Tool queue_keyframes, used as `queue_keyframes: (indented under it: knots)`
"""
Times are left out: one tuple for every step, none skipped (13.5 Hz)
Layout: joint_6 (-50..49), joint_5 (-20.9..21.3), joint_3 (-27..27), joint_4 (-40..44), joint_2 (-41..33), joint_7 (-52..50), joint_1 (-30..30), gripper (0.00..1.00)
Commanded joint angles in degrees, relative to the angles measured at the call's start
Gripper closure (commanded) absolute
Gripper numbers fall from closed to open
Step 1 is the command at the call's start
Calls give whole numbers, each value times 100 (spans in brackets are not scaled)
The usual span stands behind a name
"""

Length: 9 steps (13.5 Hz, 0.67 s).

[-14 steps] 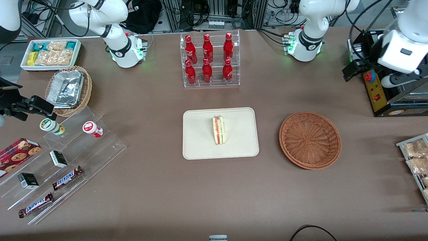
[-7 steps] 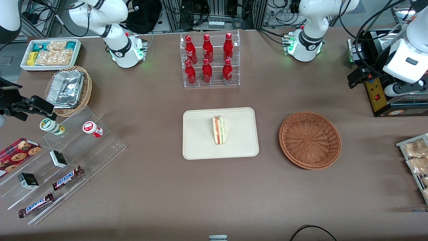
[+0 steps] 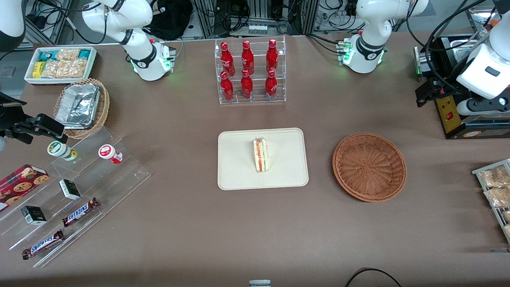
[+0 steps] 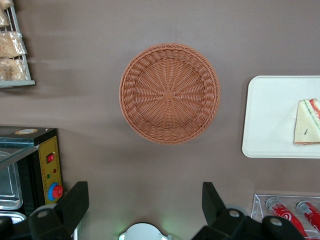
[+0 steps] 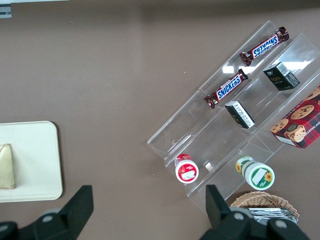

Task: Place sandwich from basket to tray

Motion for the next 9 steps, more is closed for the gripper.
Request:
queue_keyframes:
  knots:
    - [-23,51,290,107,-23,-5,-78,0]
    - [-23,51,326,107,-23,21,-78,0]
    - [-23,42,335,107,-23,13,-78,0]
    - [-14,16,343,116,-23,-13,-78,0]
    - [-14,51,343,107,-32,-31,-69,0]
    - [-14,77,352,107,-32,-14,-60,0]
    - [-6,69,352,107,-32,-5,-34,0]
    - [3,77,344,107,-32,-5,-25,0]
    - [12,86,344,90,-32,-5,-25,0]
